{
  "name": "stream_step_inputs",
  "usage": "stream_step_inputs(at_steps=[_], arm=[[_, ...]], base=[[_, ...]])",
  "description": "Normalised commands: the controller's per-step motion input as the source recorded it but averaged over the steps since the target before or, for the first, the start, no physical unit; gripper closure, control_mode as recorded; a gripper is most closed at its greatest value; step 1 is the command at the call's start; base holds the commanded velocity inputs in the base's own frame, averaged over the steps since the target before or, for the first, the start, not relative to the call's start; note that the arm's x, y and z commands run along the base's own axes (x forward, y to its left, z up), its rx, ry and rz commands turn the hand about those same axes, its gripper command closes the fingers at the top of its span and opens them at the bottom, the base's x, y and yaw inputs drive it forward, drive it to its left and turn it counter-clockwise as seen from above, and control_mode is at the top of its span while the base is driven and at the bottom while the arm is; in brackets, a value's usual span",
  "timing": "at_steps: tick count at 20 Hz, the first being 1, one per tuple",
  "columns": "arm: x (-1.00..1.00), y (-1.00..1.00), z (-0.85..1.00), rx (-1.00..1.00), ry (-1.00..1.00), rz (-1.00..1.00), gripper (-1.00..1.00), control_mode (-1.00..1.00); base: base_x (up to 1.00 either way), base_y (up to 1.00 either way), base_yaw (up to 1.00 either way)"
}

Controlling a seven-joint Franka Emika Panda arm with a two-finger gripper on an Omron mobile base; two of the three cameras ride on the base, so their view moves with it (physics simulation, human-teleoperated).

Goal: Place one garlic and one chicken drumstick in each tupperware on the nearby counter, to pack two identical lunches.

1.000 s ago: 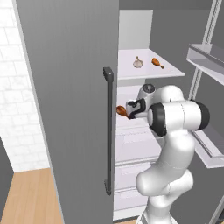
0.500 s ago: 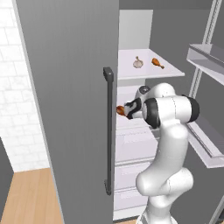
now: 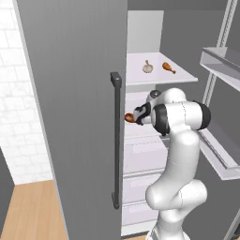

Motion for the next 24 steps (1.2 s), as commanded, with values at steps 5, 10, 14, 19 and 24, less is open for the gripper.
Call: stream_step_inputs(at_steps=[5,10,14,19,24], arm=[[-0.7,0.0,0.0,0.0,-0.06,0.0,1.0,-1.0],[-1.0,0.0,0.44,0.0,-0.36,0.0,1.0,-1.0],[-0.88,0.14,1.0,-0.01,-0.29,-0.03,1.0,-1.0],[-0.83,0.21,1.0,-0.04,-0.15,-0.02,1.0,-1.0],[-0.8,0.37,1.0,-0.1,-0.08,0.0,1.0,-1.0]], base=[[0.0,0.0,0.0],[0.0,0.0,0.0],[0.0,0.0,0.0],[0.0,0.0,0.0],[0.0,0.0,0.0]])
